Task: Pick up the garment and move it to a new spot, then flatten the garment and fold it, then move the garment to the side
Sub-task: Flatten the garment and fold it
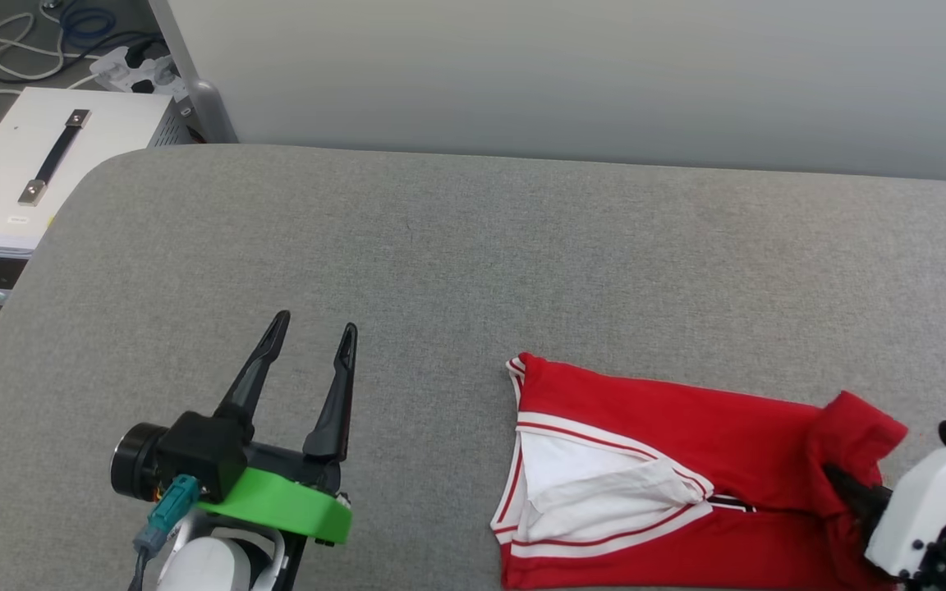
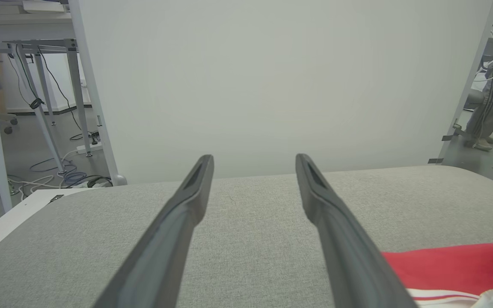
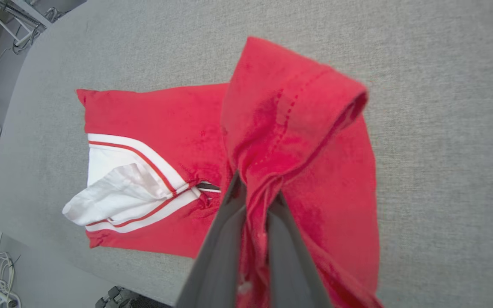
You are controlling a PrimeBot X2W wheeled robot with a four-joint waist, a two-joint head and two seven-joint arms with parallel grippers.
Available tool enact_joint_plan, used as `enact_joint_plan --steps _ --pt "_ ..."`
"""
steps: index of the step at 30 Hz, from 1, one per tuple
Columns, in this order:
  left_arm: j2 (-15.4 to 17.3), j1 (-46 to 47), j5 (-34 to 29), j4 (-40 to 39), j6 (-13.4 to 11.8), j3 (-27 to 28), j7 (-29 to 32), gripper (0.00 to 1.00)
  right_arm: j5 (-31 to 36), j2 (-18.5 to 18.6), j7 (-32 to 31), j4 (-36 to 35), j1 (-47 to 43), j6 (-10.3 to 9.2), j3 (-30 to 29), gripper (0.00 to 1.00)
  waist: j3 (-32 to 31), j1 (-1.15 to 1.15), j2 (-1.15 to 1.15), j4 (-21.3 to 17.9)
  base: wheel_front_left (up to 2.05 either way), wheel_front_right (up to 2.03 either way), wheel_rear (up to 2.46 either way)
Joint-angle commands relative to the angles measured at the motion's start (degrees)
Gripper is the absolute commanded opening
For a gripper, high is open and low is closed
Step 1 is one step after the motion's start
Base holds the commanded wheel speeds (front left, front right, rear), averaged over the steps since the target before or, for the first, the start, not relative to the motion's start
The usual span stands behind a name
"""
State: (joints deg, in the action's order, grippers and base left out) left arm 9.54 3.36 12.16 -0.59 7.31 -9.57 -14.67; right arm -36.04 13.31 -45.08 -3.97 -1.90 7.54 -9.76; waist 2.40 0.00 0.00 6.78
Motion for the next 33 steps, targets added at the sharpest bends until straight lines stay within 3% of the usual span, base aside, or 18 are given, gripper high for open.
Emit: enact_joint_plan --steps 1,6,10,21,31,32,33 --pt "0.0 -1.11 0.37 0.02 0.17 0.21 -0.33 1.0 0.02 -1.76 -0.73 -1.22 0.59 -0.05 0.54 0.0 -0.03 0.0 0.0 0.14 0.0 0.0 0.0" --pt "0.0 -1.16 0.35 -0.1 0.17 1.12 -0.33 1.0 -0.54 -7.78 -2.49 -4.19 1.34 -0.05 3.55 0.0 -0.06 0.0 0.0 0.59 0.0 0.0 0.0" --pt "0.19 -1.0 0.43 -0.05 0.17 1.43 -0.33 1.0 -2.56 -10.25 -0.25 -2.88 3.09 -0.05 6.06 0.0 -0.13 0.0 0.0 1.16 0.0 0.0 0.0" --pt "0.54 -0.9 0.51 0.13 0.18 1.44 -0.33 1.0 -12.16 -10.42 12.1 10.81 7.41 -0.05 15.09 0.0 -0.16 0.0 0.0 2.45 0.0 0.0 0.0" --pt "0.26 -0.91 0.54 0.76 0.18 0.85 -0.33 1.0 -15.34 -10.43 19.57 21.76 12.13 -0.05 21.36 0.0 -0.28 0.0 0.0 3.34 0.0 0.0 0.0" --pt "0.21 -0.91 0.56 0.79 0.18 0.89 -0.33 1.0 -14.76 -10.43 20.26 22.88 12.62 -0.05 21.76 0.54 -0.28 0.0 0.0 3.37 0.0 0.0 0.0" --pt "0.16 -0.9 0.56 0.81 0.18 0.89 -0.33 1.0 -14.32 -10.43 20.92 23.72 12.98 -0.05 21.93 1.0 -0.3 0.0 0.0 3.42 0.0 0.0 0.0"
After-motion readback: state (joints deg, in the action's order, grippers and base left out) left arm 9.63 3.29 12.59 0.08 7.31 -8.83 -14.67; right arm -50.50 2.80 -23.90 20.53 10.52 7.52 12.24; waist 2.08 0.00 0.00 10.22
